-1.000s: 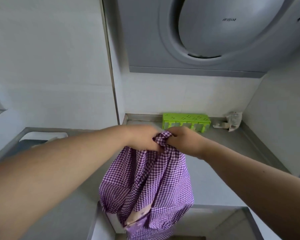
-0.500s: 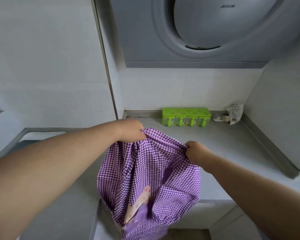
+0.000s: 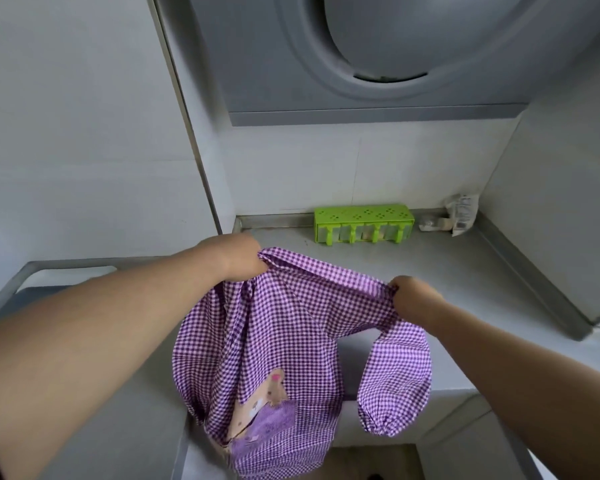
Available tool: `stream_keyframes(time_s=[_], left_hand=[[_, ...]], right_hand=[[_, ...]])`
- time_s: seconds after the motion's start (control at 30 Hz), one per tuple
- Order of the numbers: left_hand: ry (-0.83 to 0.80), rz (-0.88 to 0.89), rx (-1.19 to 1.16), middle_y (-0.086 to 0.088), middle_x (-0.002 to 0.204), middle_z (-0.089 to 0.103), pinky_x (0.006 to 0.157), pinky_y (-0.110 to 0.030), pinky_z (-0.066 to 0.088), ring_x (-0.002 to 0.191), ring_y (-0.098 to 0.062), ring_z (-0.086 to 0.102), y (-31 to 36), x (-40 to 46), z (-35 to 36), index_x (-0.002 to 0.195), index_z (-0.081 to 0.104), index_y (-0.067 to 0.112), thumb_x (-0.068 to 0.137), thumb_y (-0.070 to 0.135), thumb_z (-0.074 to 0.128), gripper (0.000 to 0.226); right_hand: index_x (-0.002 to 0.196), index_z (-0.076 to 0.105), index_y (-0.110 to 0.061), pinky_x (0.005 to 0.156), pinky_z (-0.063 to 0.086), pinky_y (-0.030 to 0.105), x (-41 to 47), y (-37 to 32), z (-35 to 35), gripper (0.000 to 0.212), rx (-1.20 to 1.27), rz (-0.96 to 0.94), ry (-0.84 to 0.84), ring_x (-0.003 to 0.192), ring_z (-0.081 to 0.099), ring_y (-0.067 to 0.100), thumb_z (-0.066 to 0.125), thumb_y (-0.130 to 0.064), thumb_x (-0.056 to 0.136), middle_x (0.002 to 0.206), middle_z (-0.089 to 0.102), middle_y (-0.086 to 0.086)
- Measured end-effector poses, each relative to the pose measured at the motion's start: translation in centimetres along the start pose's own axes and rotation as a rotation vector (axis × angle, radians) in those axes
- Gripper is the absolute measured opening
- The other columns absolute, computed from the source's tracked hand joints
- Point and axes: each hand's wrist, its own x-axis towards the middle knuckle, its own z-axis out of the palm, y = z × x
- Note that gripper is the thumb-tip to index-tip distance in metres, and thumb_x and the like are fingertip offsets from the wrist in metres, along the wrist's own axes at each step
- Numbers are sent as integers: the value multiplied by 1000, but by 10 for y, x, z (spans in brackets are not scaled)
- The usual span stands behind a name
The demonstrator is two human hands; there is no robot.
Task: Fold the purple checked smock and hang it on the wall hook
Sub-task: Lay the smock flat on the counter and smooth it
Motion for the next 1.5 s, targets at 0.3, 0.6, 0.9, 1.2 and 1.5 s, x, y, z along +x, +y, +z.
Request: stream_keyframes(time_s=[0.3,0.6,0.9,1.2,1.5], left_hand=[[44,-55,85,2,88,72,80,-41,63,79,-18,69,-2,20,8,88,70,24,96,48,52,31],[29,-45,145,5,92,68,79,-37,57,83,-17,64,19,52,20,96,69,28,98,47,48,29],[1,-44,238,-4,117,71,81,-35,53,102,-25,67,82,131,31,116,70,22,101,51,48,39],[-32,-27,234,-4,120,71,89,-38,56,106,-26,67,173,221,38,119,69,22,102,53,48,41],[-80,42,252,-5,133,68,90,-38,51,118,-28,65,243,260,49,133,64,22,105,55,47,46]], right_hand=[[120,68,-19,79,46,24,-15,30,11,27,-371,-209,-237,89,60,13,63,-24,94,108,71,-3],[112,73,-8,78,53,31,16,110,-18,33,-354,96,-127,100,68,26,49,-6,90,114,73,10],[116,74,-10,92,56,36,97,192,-54,34,-278,216,-82,108,68,27,51,-8,92,118,72,10],[135,58,-11,102,52,52,180,280,-82,38,-307,387,-82,123,61,41,45,-20,100,133,64,19],[121,59,-24,96,50,43,171,237,-41,29,-370,-156,69,114,59,29,47,-27,95,124,60,6]])
